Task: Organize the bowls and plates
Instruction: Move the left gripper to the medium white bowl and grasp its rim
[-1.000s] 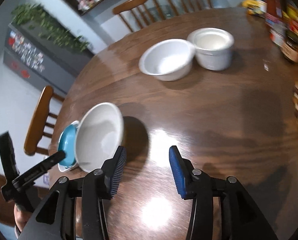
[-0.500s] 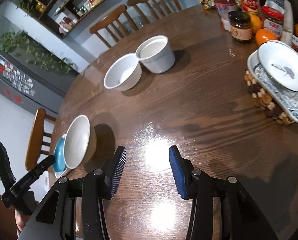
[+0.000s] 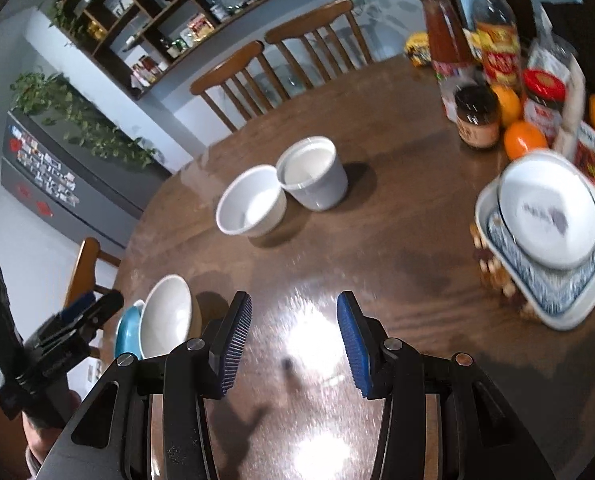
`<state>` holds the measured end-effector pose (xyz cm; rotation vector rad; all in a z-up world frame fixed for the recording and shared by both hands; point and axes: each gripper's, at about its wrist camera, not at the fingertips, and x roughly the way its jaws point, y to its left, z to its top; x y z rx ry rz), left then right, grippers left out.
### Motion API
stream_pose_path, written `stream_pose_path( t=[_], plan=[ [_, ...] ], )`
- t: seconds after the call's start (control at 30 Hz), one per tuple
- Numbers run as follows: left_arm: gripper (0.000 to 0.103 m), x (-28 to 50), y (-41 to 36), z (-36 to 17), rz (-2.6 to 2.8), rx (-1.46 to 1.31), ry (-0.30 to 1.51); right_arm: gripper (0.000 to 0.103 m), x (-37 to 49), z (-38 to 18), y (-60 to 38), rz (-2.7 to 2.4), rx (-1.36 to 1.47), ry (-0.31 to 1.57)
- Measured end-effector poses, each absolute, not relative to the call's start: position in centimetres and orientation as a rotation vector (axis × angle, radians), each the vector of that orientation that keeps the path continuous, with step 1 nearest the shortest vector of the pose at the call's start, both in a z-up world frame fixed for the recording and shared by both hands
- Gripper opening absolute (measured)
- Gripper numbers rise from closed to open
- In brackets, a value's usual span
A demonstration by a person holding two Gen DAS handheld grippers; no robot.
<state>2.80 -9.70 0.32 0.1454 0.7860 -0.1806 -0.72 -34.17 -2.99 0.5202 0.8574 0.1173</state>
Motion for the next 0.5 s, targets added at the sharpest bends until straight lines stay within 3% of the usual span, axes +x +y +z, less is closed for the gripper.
stream_pose_path(
  t=[0.23,0.5],
  plan=[
    [0.088,6.9,-12.0,1.6,-0.175,0.182,0.734,0.045,3.3,-1.4,-33.5,0.141,0.480,0.831],
    [0.088,14.3,-13.3,-2.0,-0.160,0.212,0.823,0.045,8.6,-3.4,-32.9,0.118,0.496,0.875]
  ],
)
